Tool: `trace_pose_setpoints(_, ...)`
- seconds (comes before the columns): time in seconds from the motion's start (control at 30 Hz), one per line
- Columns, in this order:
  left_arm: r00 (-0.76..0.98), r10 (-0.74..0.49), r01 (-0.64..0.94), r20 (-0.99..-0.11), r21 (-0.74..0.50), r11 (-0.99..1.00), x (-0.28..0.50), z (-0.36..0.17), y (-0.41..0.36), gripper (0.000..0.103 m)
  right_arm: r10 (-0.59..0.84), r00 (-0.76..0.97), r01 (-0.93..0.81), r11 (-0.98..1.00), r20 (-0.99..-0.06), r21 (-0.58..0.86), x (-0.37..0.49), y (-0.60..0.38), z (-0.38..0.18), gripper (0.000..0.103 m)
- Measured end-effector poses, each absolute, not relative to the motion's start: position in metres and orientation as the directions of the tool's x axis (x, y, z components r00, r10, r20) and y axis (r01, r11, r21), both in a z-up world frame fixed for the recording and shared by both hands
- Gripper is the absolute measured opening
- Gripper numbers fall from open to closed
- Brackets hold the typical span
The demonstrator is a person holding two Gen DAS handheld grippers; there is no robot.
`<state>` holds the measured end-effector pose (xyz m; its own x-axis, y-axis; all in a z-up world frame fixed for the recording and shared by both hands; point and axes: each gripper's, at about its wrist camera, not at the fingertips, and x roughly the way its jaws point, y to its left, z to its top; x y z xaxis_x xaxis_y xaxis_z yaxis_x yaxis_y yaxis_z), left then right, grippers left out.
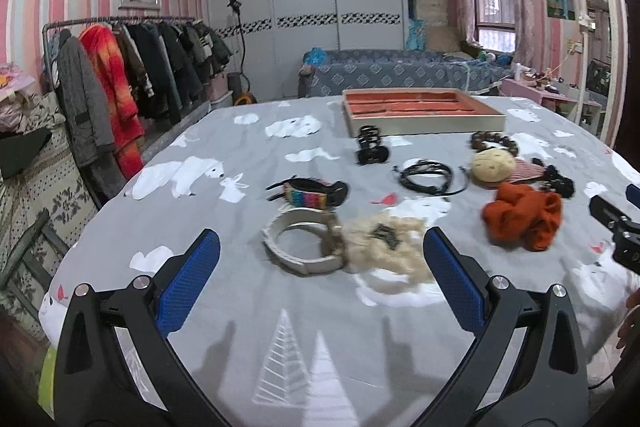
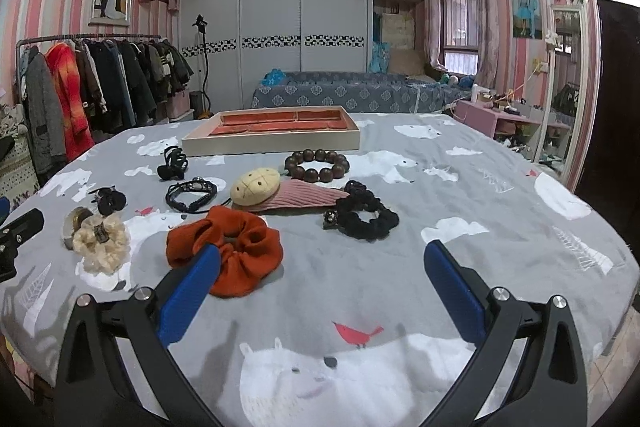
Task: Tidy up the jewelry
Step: 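Reach the left tool to the white watch while the right tool reaches the orange scrunchie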
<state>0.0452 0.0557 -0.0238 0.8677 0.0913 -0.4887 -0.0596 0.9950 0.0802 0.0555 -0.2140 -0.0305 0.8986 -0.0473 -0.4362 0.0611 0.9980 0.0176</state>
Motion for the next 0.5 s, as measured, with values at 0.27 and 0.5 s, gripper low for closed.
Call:
trace_pose_setpoints(0.27, 0.833, 0.091, -0.056, -0.546, 0.081, 0.995, 0.073, -0.033, 0.085, 0.098, -0.071, 0.848, 0.083, 0.997, -0.525, -0.001, 0.082, -0.206, -0.040, 0.099)
trace_pose_setpoints(0.5, 0.788, 0.078, -0.056, -0.611, 0.055, 0.997, 0.093, -0.043, 0.107, 0.098, -0.080, 0.831, 0.074, 0.997, -0.551, -0.034, 0.091, -0.193, -0.039, 0.099)
